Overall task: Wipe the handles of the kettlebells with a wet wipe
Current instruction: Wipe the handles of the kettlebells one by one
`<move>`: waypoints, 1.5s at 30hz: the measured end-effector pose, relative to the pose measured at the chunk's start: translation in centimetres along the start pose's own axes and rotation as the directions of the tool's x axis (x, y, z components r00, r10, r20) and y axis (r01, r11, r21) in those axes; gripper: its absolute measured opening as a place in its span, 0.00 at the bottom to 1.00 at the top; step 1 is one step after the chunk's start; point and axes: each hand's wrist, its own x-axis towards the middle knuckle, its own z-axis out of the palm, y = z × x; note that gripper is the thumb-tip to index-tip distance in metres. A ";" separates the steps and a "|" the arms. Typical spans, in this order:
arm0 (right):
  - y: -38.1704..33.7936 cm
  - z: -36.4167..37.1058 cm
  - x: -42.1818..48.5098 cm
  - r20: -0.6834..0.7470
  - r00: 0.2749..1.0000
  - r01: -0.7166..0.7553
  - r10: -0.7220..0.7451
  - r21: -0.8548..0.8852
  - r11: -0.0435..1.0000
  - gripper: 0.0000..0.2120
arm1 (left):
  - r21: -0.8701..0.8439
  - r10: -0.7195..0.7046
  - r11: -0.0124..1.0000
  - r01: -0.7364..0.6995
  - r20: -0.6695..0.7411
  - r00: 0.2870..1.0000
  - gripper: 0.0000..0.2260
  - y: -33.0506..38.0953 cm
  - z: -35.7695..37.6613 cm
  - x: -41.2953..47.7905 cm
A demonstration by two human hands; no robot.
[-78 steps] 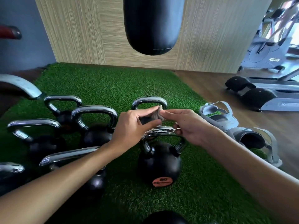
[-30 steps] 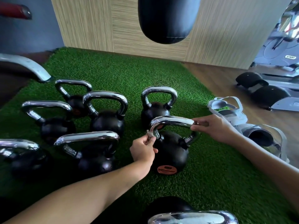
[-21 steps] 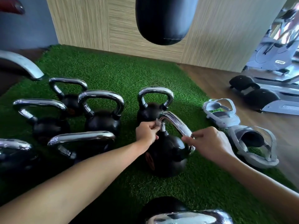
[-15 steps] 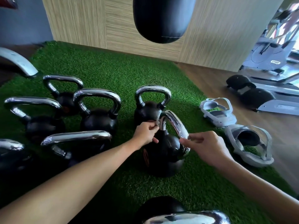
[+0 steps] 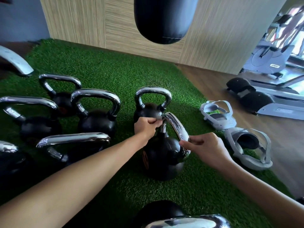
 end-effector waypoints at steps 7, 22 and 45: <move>0.5 0.0 0.2 0.063 0.994 0.091 -0.091 0.002 0.996 0.19 | -0.096 0.034 0.995 -0.030 0.043 0.998 0.16 1.9 -0.1 -1.3; 0.8 -2.6 2.0 0.464 0.872 0.181 -0.159 -0.002 0.984 0.11 | -0.091 0.166 0.983 -0.160 0.063 0.984 0.10 1.9 0.7 -10.4; 0.1 -2.9 1.9 0.071 0.945 0.325 -0.319 -0.290 0.900 0.33 | -0.272 -0.053 0.955 0.117 0.231 0.971 0.15 2.1 -2.7 -10.6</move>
